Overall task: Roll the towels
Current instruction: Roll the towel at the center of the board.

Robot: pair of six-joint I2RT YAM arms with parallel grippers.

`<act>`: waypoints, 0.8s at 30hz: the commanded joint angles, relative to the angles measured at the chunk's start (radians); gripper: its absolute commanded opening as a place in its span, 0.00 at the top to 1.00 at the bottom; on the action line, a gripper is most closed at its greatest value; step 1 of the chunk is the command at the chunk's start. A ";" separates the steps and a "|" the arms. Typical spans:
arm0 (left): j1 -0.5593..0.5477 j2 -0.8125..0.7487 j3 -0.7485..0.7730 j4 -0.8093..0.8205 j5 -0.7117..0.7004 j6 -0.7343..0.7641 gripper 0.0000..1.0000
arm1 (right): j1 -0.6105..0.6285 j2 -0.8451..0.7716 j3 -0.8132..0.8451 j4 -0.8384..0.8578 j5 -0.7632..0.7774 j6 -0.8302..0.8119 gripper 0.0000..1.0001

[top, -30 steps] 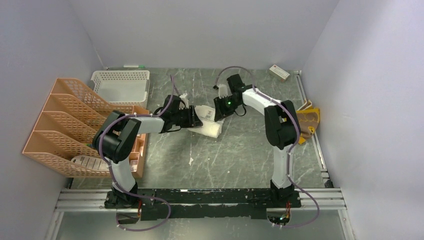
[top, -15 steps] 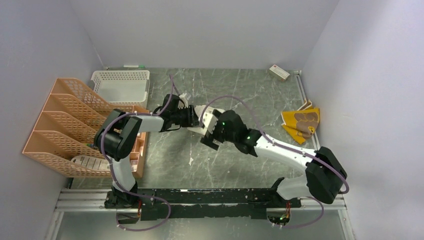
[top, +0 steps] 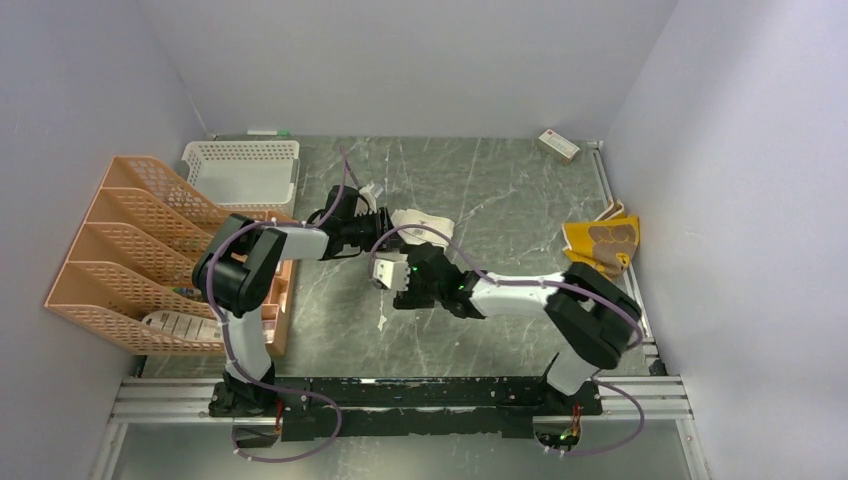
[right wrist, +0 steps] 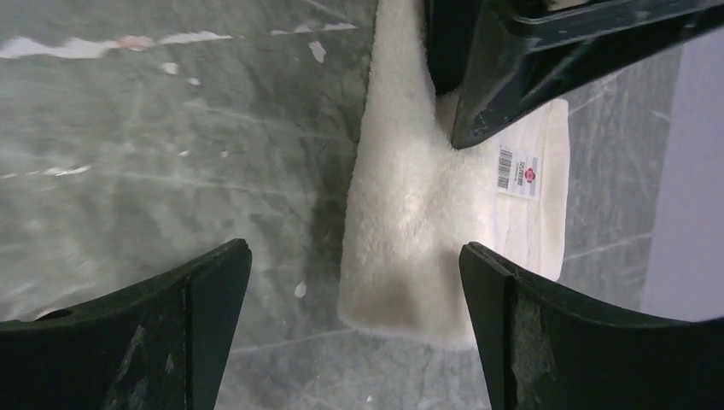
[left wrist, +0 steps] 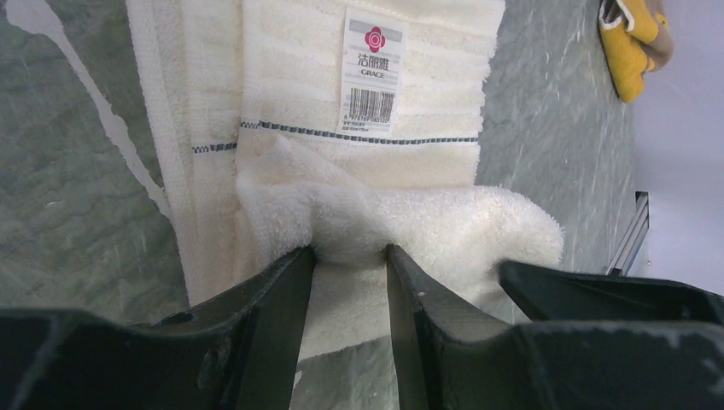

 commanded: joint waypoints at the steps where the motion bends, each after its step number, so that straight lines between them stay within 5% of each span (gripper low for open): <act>1: 0.005 0.055 0.006 -0.051 -0.029 0.032 0.50 | 0.011 0.112 0.050 0.111 0.200 -0.083 0.08; 12: 0.009 0.064 0.023 -0.073 -0.009 0.056 0.49 | 0.002 0.236 0.074 0.185 0.339 -0.077 0.20; 24: 0.032 0.041 0.033 -0.100 0.021 0.074 0.49 | -0.093 0.252 0.144 0.030 0.144 0.131 0.72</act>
